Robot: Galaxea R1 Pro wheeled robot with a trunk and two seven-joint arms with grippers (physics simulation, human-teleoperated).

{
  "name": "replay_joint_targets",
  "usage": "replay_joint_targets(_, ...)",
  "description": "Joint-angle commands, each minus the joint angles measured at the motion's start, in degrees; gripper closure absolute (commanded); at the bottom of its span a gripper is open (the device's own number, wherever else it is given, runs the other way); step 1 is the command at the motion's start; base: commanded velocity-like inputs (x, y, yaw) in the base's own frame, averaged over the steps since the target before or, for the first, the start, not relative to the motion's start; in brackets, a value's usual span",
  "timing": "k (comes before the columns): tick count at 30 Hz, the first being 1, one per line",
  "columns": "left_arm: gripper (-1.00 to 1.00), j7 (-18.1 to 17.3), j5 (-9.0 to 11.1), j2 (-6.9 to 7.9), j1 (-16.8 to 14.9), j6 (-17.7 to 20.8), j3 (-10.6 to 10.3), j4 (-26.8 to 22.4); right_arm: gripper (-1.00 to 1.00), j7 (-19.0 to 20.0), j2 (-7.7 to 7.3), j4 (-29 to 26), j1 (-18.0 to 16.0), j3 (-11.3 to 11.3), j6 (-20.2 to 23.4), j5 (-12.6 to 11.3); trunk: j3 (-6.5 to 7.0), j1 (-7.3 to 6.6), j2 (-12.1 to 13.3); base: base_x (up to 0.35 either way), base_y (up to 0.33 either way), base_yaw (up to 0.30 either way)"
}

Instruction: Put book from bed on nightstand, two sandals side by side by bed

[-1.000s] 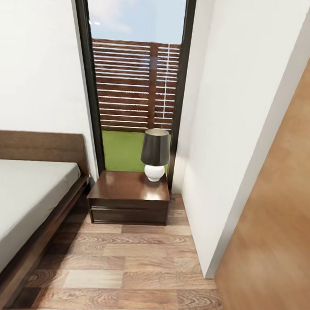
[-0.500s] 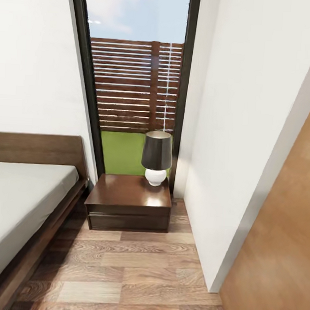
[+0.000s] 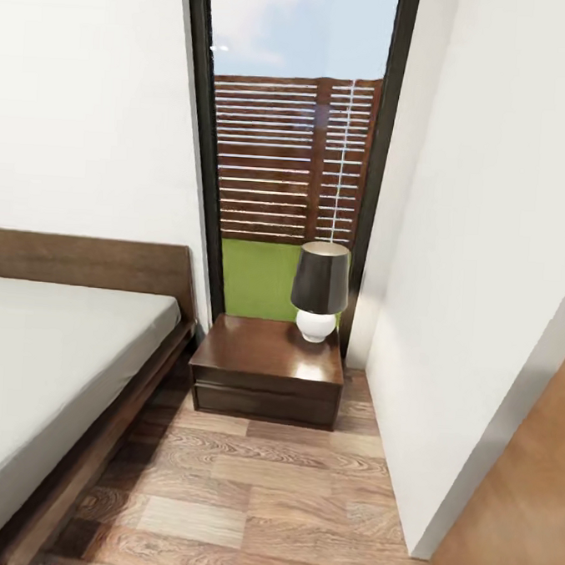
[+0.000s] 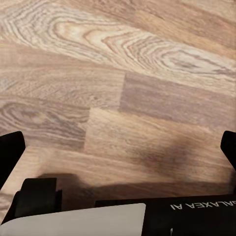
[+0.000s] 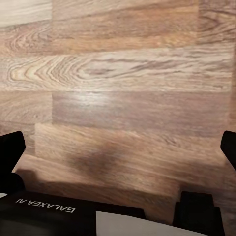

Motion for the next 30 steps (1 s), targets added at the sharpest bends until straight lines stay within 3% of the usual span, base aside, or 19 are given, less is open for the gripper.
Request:
replay_joint_targets(1, -1.00, -0.25, -0.03, 0.01, -0.05, -0.13, 0.31, 0.08, -1.00, 0.30, -0.01, 0.26, -0.09, 0.22, -0.37, -0.47, -0.05, -0.01, -0.03, 0.000, 0.000, 0.289)
replay_joint_targets(6, -1.00, -0.25, -0.03, 0.01, -0.05, -0.13, 0.31, 0.08, -1.00, 0.31, -0.01, 0.26, -0.09, 0.22, -0.37, -0.45, -0.05, -0.01, -0.03, 0.050, 0.000, 0.289)
replay_joint_targets(20, -1.00, -0.25, -0.03, 0.01, -0.05, -0.13, 0.31, 0.08, -1.00, 0.32, -0.01, 0.26, -0.09, 0.22, -0.37, -0.46, -0.05, -0.01, -0.03, 0.269, 0.000, 0.289)
replay_joint_targets(30, -1.00, -0.25, -0.03, 0.01, -0.05, -0.13, 0.31, 0.08, -1.00, 0.33, -0.01, 0.26, -0.09, 0.22, -0.37, -0.45, -0.05, -0.01, -0.03, 0.046, 0.000, 0.289)
